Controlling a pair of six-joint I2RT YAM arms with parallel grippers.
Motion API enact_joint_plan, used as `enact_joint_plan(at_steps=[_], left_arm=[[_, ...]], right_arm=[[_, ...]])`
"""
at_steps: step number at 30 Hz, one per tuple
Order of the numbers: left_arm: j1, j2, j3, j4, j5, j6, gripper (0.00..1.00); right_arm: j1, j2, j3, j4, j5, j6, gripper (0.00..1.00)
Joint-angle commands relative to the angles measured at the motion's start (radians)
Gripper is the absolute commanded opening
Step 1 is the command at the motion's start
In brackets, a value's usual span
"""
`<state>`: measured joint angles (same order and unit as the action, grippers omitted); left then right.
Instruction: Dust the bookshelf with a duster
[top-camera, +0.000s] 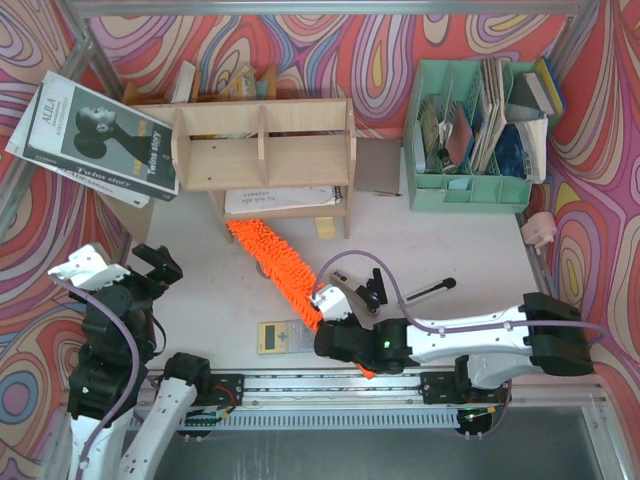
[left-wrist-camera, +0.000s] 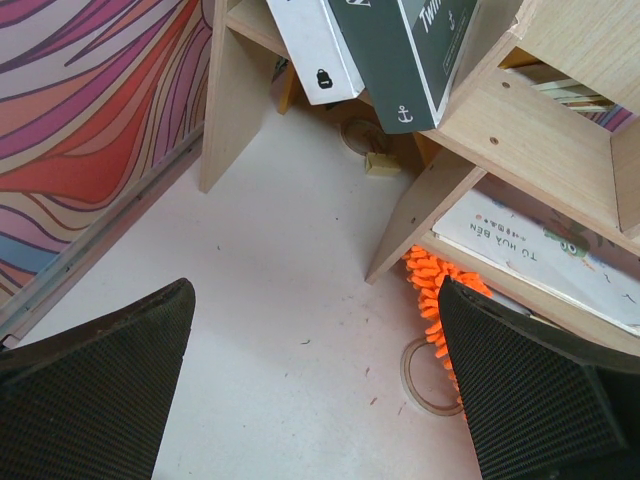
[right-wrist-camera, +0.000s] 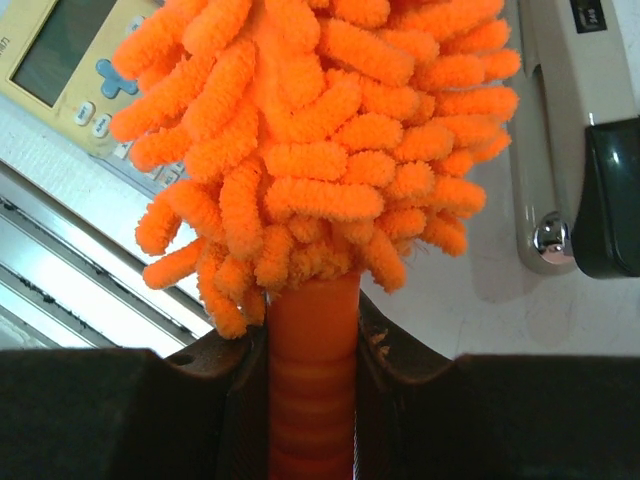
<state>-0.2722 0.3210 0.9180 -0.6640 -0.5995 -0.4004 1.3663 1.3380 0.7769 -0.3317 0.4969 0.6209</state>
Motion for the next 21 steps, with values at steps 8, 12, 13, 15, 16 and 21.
enact_joint_plan(at_steps=[8,12,13,15,16,21], left_arm=[[0.005,0.002,-0.014,0.0,-0.014,-0.006,0.99],[0.005,0.007,-0.014,0.003,-0.008,-0.006,0.98],[0.005,0.011,-0.014,0.002,-0.006,-0.006,0.98],[0.006,0.015,-0.012,0.0,-0.001,-0.006,0.98],[0.005,0.015,-0.011,0.0,0.0,-0.006,0.98],[0.005,0.005,-0.015,0.002,-0.006,-0.007,0.98]], right_arm=[[-0.04,0.012,0.046,-0.014,0.085,0.063,0.0],[-0.053,-0.088,-0.02,-0.063,0.107,0.157,0.0],[-0.054,-0.11,-0.035,-0.061,0.107,0.159,0.0],[-0.055,-0.132,-0.052,-0.062,0.111,0.17,0.0],[-0.054,-0.131,-0.05,-0.057,0.107,0.162,0.0],[-0.053,-0.053,0.003,0.024,0.049,0.058,0.0]])
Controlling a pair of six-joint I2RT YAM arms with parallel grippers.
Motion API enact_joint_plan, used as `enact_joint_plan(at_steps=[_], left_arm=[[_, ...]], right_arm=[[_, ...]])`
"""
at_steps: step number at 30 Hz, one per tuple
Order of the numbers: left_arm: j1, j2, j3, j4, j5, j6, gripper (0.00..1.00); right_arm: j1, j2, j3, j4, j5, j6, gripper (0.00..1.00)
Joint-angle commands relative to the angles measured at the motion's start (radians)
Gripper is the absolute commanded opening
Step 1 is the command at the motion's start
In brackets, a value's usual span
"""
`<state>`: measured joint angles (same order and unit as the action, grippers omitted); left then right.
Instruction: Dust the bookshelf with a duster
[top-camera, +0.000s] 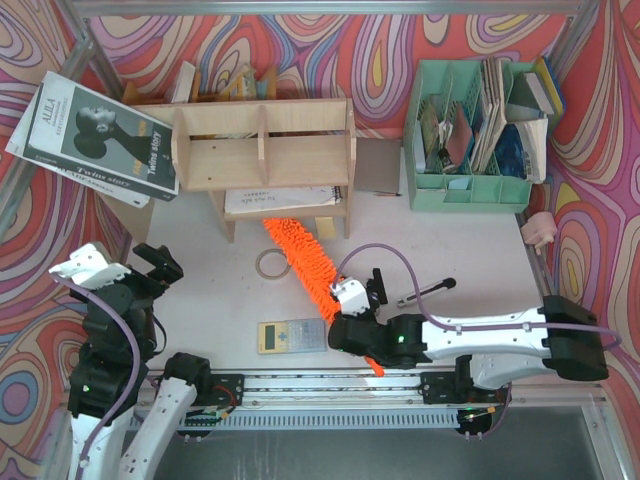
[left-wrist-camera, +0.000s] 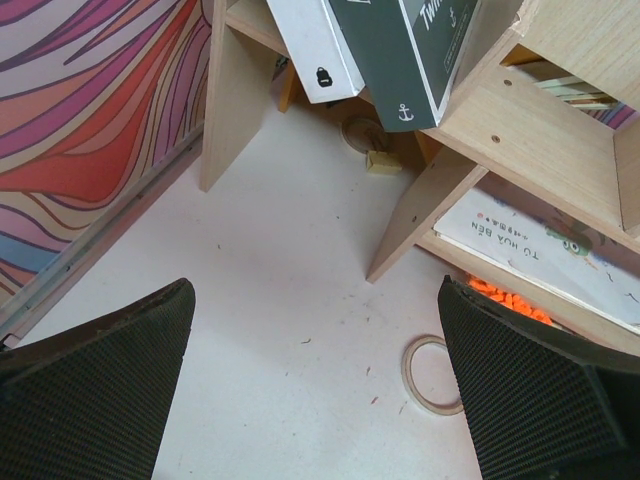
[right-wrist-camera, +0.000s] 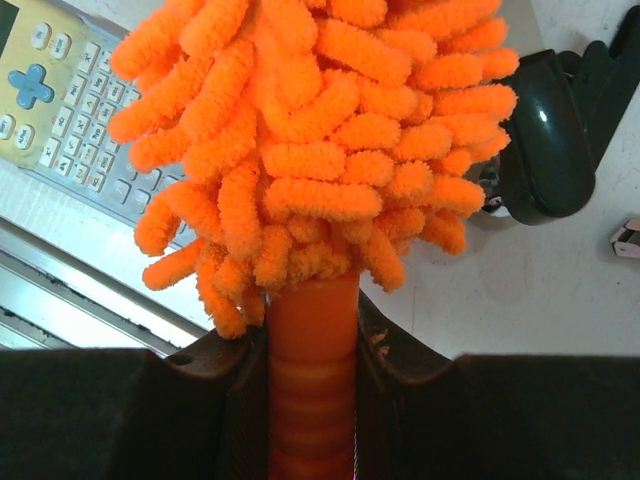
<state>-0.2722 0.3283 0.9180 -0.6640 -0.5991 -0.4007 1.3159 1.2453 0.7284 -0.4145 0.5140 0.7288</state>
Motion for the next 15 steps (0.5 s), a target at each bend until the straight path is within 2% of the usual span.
enact_joint_plan(at_steps=[1,4,9,15], left_arm=[[0.005,-0.003,-0.015,0.001,-0.006,-0.007,0.99],[0.005,0.002,-0.015,0.0,-0.004,-0.006,0.98],[0.005,0.004,-0.013,-0.001,-0.005,-0.007,0.99],[0.005,0.0,-0.013,0.0,-0.005,-0.007,0.98]], right_arm=[[-0.004,0.055,0.06,0.141,0.012,-0.076,0.0],[-0.004,0.094,0.079,0.207,-0.037,-0.139,0.0],[-0.004,0.114,0.101,0.182,-0.027,-0.14,0.0],[-0.004,0.054,0.067,0.017,0.068,0.023,0.0]])
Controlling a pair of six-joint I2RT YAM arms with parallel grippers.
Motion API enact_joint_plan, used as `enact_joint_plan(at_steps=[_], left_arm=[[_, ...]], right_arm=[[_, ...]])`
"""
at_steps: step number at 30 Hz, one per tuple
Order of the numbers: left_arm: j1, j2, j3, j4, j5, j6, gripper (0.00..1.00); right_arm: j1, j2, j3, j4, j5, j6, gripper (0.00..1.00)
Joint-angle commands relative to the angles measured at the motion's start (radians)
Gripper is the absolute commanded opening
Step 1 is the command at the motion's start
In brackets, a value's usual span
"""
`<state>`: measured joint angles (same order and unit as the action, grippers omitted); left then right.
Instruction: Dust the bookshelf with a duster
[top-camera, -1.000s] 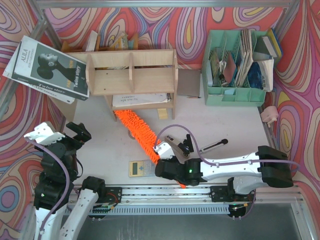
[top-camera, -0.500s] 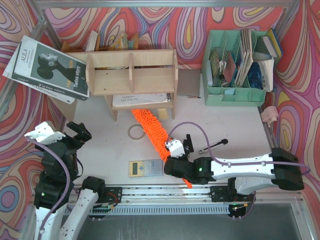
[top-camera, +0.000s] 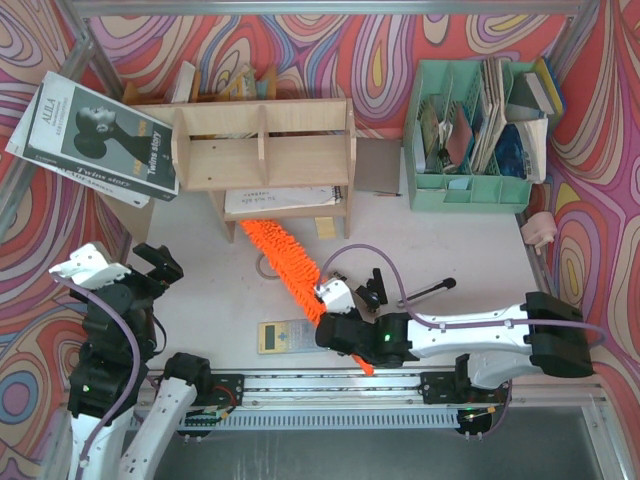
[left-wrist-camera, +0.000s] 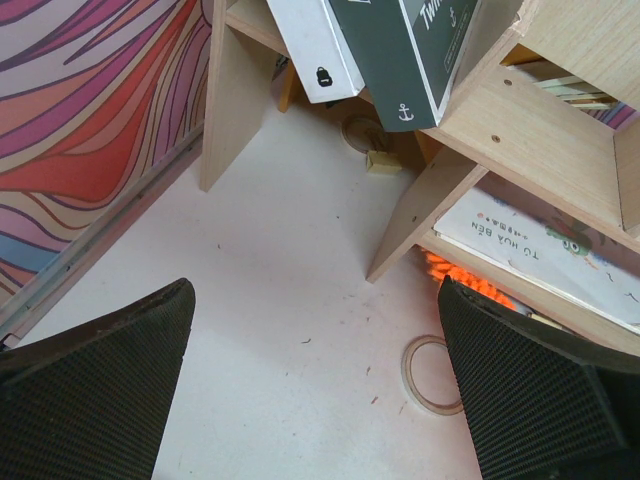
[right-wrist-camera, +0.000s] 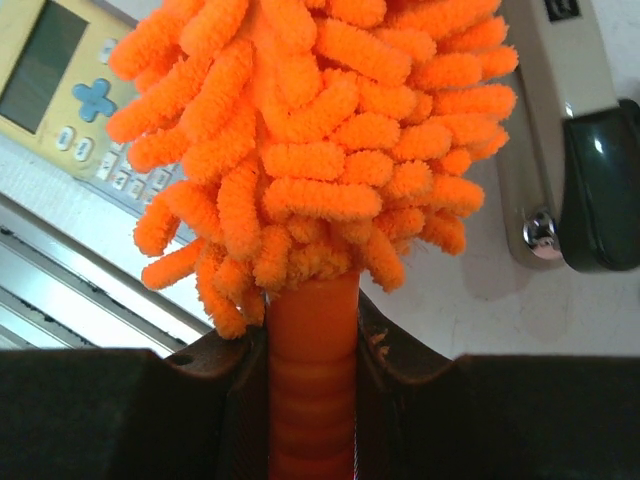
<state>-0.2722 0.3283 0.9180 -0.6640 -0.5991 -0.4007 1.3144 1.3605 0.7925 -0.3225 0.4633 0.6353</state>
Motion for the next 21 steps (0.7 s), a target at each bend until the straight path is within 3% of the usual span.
enact_joint_plan(at_steps=[1,7,15,21], left_arm=[[0.005,0.0,-0.014,0.0,-0.005,-0.007,0.98],[0.005,0.008,-0.013,-0.001,0.0,-0.007,0.98],[0.005,0.008,-0.013,-0.001,-0.002,-0.007,0.99],[0.005,0.003,-0.014,-0.001,-0.007,-0.007,0.98]], right_arm=[[-0.002,-0.074,-0.006,-0.107,0.132,0.15,0.0],[-0.002,-0.15,-0.051,-0.214,0.151,0.258,0.0],[-0.002,-0.079,0.011,0.047,0.012,-0.017,0.0],[-0.003,0.002,0.069,0.102,-0.033,-0.081,0.0]])
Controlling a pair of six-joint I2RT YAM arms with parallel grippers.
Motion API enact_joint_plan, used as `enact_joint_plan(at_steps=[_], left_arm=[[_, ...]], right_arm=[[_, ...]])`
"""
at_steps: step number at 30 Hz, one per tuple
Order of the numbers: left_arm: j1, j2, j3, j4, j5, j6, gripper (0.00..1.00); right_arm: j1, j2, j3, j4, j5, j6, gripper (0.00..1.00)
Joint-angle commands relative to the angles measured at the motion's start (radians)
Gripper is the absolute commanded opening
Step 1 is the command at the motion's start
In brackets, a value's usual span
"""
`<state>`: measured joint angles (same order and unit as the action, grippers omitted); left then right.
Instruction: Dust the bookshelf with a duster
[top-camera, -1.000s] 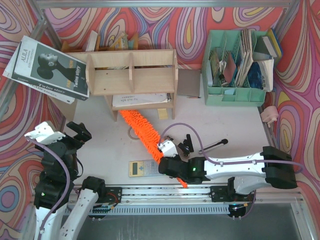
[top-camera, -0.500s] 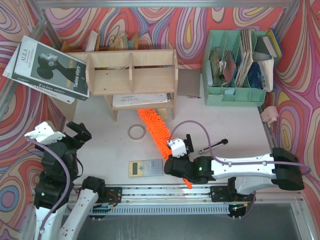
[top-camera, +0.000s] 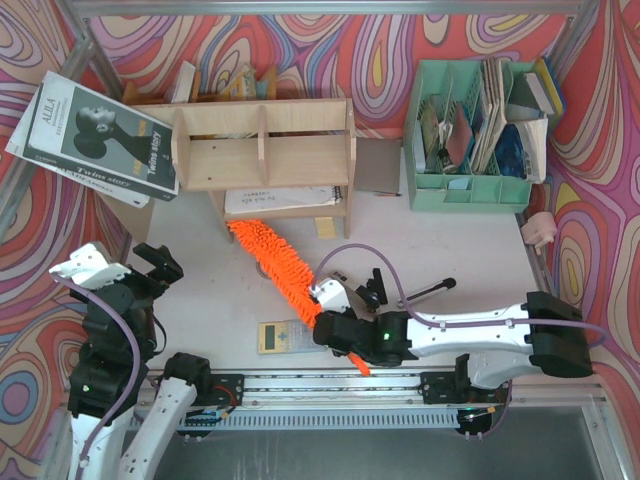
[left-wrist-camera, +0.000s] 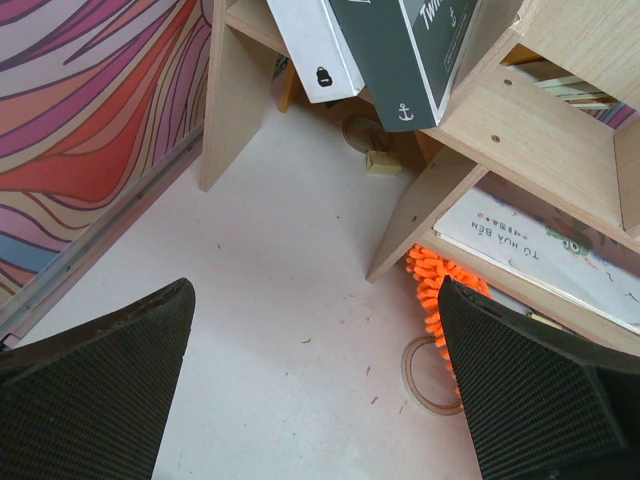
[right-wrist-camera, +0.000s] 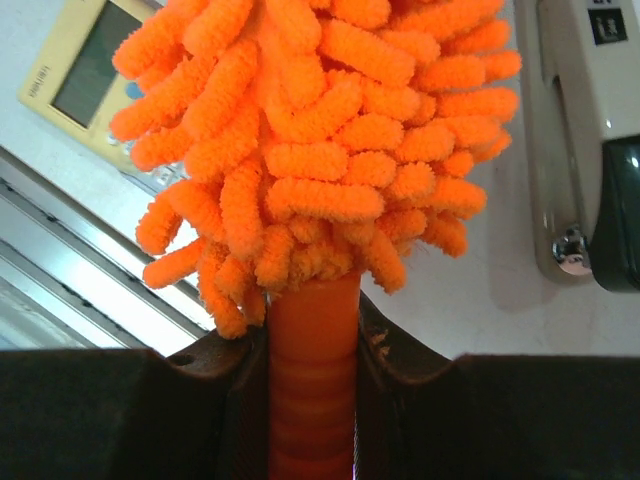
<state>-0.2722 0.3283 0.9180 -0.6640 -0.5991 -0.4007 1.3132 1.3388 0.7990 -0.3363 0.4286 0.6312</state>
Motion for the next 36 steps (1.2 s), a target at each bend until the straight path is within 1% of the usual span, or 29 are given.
enact_joint_plan(at_steps=[1,8,13,16,18,19,20,23,25,31,36], left_arm=[[0.005,0.004,-0.014,-0.002,-0.007,-0.007,0.98],[0.005,0.007,-0.014,0.001,-0.005,-0.006,0.99],[0.005,0.011,-0.013,0.003,-0.002,-0.006,0.98],[0.005,0.011,-0.014,0.003,-0.002,-0.006,0.98],[0.005,0.009,-0.014,0.004,-0.002,-0.006,0.99],[0.005,0.008,-0.014,0.003,-0.002,-0.006,0.99],[0.005,0.009,-0.014,0.003,-0.002,-0.006,0.99],[0.005,0.009,-0.014,0.003,-0.002,-0.006,0.99],[0.005,0.011,-0.014,0.003,-0.003,-0.006,0.99],[0.005,0.009,-0.014,0.002,-0.004,-0.006,0.98],[0.005,0.009,-0.015,0.003,-0.004,-0.007,0.98]], right_arm=[[-0.001,0.026,0.066,0.107,0.009,-0.073,0.0],[-0.001,-0.047,0.013,-0.025,0.095,0.042,0.0],[0.0,-0.106,-0.006,-0.19,0.17,0.19,0.0],[-0.002,-0.137,-0.02,-0.229,0.199,0.232,0.0],[-0.001,-0.146,-0.025,-0.22,0.196,0.224,0.0],[-0.001,-0.144,-0.024,-0.182,0.185,0.199,0.0],[-0.001,-0.141,-0.023,-0.143,0.163,0.162,0.0],[-0.001,-0.126,-0.028,0.043,0.029,-0.02,0.0],[-0.001,-0.104,-0.011,0.077,0.001,-0.052,0.0],[-0.002,-0.04,0.024,0.051,0.019,-0.054,0.0],[-0.001,-0.067,0.008,-0.047,0.107,0.058,0.0]])
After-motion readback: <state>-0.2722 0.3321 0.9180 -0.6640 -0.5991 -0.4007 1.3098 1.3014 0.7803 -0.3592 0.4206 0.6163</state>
